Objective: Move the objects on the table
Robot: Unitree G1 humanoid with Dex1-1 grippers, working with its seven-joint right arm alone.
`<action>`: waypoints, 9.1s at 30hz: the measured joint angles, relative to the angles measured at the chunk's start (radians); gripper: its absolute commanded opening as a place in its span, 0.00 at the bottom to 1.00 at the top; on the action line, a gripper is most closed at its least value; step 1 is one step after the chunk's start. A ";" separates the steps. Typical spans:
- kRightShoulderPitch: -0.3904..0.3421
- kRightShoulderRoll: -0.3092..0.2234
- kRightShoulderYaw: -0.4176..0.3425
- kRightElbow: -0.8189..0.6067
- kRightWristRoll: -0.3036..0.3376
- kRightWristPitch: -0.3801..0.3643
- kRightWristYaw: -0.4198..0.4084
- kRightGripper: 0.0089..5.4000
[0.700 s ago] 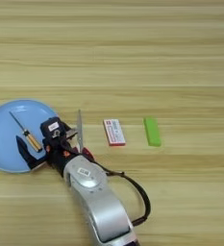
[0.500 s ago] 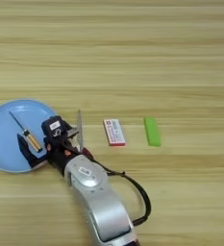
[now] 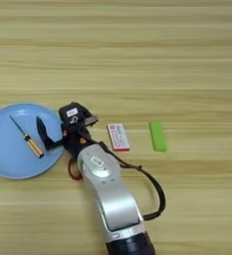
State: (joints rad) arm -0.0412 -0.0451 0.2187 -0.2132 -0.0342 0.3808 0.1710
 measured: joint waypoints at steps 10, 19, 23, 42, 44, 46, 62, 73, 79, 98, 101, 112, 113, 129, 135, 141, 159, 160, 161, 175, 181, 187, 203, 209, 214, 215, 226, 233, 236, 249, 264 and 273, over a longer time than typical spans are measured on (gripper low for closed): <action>-0.066 -0.018 -0.024 0.135 -0.053 -0.022 -0.032 1.00; -0.075 -0.023 -0.017 0.230 -0.065 -0.060 -0.031 1.00; -0.081 -0.025 -0.014 0.245 -0.074 -0.064 -0.030 1.00; -0.086 -0.056 -0.063 0.224 -0.081 -0.064 -0.030 1.00; -0.086 -0.057 -0.066 0.224 -0.081 -0.064 -0.030 1.00; -0.086 -0.057 -0.066 0.224 -0.081 -0.064 -0.031 1.00; -0.059 -0.030 -0.076 0.101 -0.033 -0.082 -0.010 1.00; 0.014 -0.086 -0.204 0.031 0.008 -0.113 -0.007 1.00; 0.052 -0.112 -0.256 0.059 0.017 -0.150 -0.004 1.00; 0.076 -0.115 -0.277 0.266 0.023 -0.239 -0.007 1.00; 0.059 -0.115 -0.286 0.287 0.025 -0.242 -0.010 1.00; 0.058 -0.109 -0.298 0.288 0.073 -0.218 0.010 0.96; 0.058 -0.109 -0.298 0.286 0.076 -0.212 0.012 0.94; 0.058 -0.107 -0.294 0.270 0.081 -0.173 0.032 0.61; 0.059 -0.106 -0.296 0.270 0.081 -0.172 0.032 0.50; 0.059 -0.106 -0.297 0.270 0.081 -0.172 0.032 0.39; 0.061 -0.106 -0.299 0.263 0.084 -0.171 0.032 0.39; 0.064 -0.106 -0.299 0.257 0.085 -0.168 0.032 0.39; 0.065 -0.106 -0.299 0.256 0.085 -0.167 0.032 0.39; 0.065 -0.096 -0.235 0.119 0.071 -0.102 0.034 0.39; 0.058 -0.082 -0.195 0.046 0.071 -0.063 0.035 0.39; 0.057 -0.071 -0.148 -0.036 0.071 -0.036 0.038 0.39; 0.057 -0.058 -0.055 -0.102 0.065 0.004 0.050 0.39; 0.057 -0.049 -0.016 -0.102 0.054 0.004 0.054 0.39; 0.056 -0.037 0.018 -0.101 0.044 0.004 0.056 0.39; 0.053 -0.036 0.025 -0.097 0.043 0.004 0.056 0.39; 0.031 -0.014 0.083 -0.049 0.023 0.002 0.057 0.39; 0.011 0.012 0.123 -0.014 0.018 0.002 0.056 0.39; 0.009 0.022 0.147 -0.006 0.013 0.002 0.056 0.39; 0.000 0.058 0.222 0.075 -0.013 -0.013 0.056 0.39; -0.020 0.071 0.247 0.190 -0.022 -0.061 0.056 0.39; -0.020 0.071 0.249 0.186 -0.022 -0.062 0.055 0.63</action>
State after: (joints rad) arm -0.0610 0.0259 0.4681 -0.0268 -0.0561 0.3192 0.2263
